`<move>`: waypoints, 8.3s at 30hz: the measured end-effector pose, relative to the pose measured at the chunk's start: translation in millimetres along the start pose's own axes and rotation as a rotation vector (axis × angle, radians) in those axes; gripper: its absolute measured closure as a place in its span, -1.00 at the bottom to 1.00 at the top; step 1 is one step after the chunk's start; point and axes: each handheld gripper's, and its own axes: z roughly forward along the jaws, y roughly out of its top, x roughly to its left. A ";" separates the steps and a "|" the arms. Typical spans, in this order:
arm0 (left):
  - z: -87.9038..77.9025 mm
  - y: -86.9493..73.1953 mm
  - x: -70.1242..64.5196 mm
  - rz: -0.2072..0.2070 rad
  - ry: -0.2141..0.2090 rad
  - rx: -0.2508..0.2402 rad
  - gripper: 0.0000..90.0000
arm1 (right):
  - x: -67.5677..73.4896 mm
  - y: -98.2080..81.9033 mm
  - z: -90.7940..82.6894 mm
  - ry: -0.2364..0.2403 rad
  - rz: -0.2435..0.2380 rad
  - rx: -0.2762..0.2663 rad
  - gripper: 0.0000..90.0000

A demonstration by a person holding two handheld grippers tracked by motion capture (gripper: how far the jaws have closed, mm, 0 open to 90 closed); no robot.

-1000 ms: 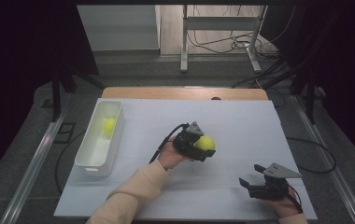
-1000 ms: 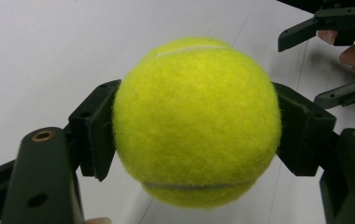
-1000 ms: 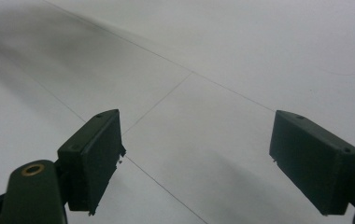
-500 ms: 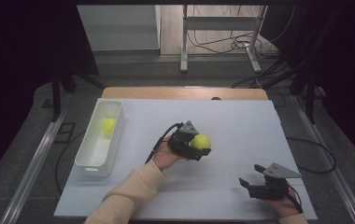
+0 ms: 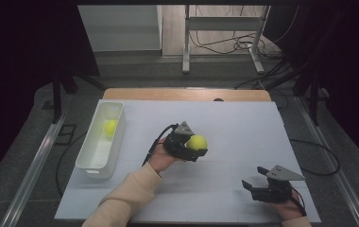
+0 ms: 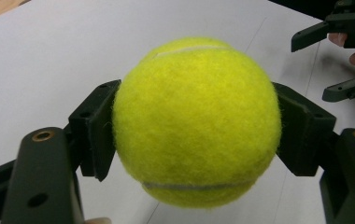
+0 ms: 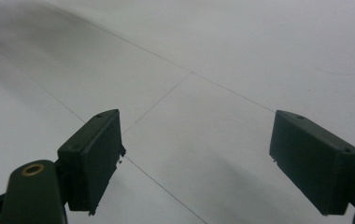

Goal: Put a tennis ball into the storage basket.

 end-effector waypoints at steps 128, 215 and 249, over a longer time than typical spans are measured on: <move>-128.1 -40.1 62.5 -0.199 0.276 -0.140 -0.43 | 0.4 -0.1 -1.7 -0.009 -0.005 -0.004 -0.61; -213.3 -103.2 108.7 -0.398 0.519 -0.164 -0.43 | 0.7 -0.1 -1.2 -0.011 -0.008 -0.001 -0.61; -198.8 -120.3 126.7 -0.443 0.538 -0.006 -0.43 | 0.7 -0.3 -0.9 -0.011 -0.011 0.002 -0.61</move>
